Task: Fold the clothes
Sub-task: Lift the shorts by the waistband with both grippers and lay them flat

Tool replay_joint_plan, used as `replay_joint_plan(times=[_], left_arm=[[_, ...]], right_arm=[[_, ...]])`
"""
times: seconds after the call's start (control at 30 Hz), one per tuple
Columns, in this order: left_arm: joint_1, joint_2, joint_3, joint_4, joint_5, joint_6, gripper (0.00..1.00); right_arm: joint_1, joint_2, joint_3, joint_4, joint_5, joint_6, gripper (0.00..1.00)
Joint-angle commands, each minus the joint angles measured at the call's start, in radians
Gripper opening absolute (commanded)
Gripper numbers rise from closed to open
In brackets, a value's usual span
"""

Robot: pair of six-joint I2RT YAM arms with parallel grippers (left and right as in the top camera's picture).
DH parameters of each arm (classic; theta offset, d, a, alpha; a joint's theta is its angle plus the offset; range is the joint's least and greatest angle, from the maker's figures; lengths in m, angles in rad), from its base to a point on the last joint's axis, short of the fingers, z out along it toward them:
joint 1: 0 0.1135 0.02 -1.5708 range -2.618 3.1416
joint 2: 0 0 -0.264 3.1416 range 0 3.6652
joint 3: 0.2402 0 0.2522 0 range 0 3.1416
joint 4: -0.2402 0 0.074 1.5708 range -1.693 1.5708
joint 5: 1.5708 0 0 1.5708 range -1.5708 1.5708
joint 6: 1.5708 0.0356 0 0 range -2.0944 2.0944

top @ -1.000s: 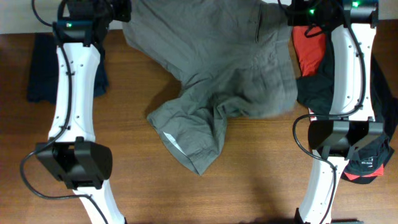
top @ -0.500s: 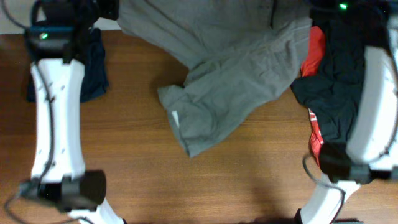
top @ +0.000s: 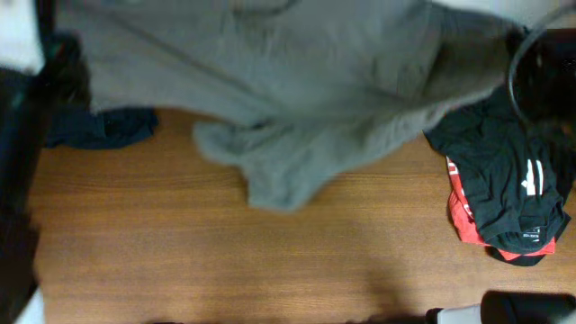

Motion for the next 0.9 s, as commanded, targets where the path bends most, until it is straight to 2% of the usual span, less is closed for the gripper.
replay_joint_plan(times=[0.0,0.2,0.4,0.67,0.87], left_arm=[[0.009,-0.053,0.011,-0.024,-0.062,0.018,0.01],[0.009,-0.050,0.011,-0.051,-0.071,0.017,0.01],[0.009,0.071,0.011,-0.094,-0.071,0.017,0.01],[0.009,0.337,0.010,-0.135,-0.070,0.016,0.01],[0.008,0.574,0.010,-0.121,-0.051,0.016,0.01]], right_arm=[[-0.007,-0.078,0.011,-0.034,0.022,-0.005,0.04],[-0.007,-0.102,0.010,-0.103,0.037,0.021,0.04],[-0.007,-0.036,-0.086,-0.103,0.036,0.048,0.04],[-0.007,0.167,-0.284,-0.080,0.037,0.046,0.04],[-0.007,0.381,-0.447,0.080,0.040,0.043,0.04]])
